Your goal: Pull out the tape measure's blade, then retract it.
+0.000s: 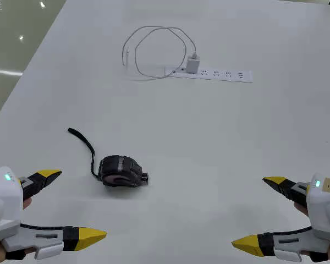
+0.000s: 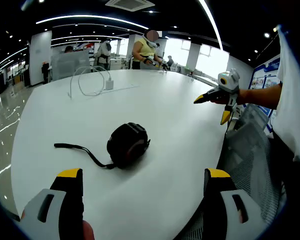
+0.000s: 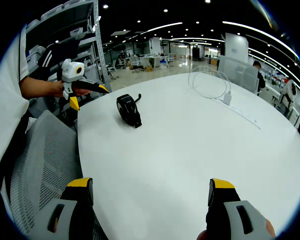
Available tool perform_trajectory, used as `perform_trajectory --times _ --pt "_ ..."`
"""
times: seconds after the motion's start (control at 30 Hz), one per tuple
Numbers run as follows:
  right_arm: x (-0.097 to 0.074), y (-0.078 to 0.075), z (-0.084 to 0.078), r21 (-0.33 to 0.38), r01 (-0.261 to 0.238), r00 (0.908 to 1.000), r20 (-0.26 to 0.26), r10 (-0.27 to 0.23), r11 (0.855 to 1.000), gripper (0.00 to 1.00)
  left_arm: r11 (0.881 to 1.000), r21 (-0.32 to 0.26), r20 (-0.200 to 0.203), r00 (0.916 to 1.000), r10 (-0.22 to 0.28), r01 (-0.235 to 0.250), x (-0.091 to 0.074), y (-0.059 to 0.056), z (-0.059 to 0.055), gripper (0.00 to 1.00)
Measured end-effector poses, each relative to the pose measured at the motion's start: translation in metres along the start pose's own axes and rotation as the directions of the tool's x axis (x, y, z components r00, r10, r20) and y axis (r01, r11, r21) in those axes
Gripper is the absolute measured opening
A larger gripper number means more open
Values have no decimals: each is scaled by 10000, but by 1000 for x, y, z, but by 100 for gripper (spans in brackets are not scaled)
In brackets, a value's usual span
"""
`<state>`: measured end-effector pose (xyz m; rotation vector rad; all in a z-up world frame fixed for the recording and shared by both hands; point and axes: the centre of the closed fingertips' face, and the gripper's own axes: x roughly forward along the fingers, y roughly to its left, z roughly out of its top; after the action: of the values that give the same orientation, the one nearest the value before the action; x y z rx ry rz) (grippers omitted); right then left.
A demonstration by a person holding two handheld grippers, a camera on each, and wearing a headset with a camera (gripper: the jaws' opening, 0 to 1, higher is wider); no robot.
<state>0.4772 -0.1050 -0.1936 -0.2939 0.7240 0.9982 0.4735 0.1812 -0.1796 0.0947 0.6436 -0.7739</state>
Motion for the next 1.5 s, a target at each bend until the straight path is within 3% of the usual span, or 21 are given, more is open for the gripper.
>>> perform_trajectory --times 0.63,0.97,1.5 --pt "1 -3 -1 18 70 10000 -31 -69 10000 90 9999 -105 25 9999 -132 132 1 -3 1 99" --pt "7 -4 0 14 -124 9999 -41 124 9999 87 9998 42 -149 9997 -178 179 9 2 0 95" --pt "26 -7 9 -485 -633 9978 -250 622 9968 87 9902 1159 -817 9943 -684 777 30 8 4 95"
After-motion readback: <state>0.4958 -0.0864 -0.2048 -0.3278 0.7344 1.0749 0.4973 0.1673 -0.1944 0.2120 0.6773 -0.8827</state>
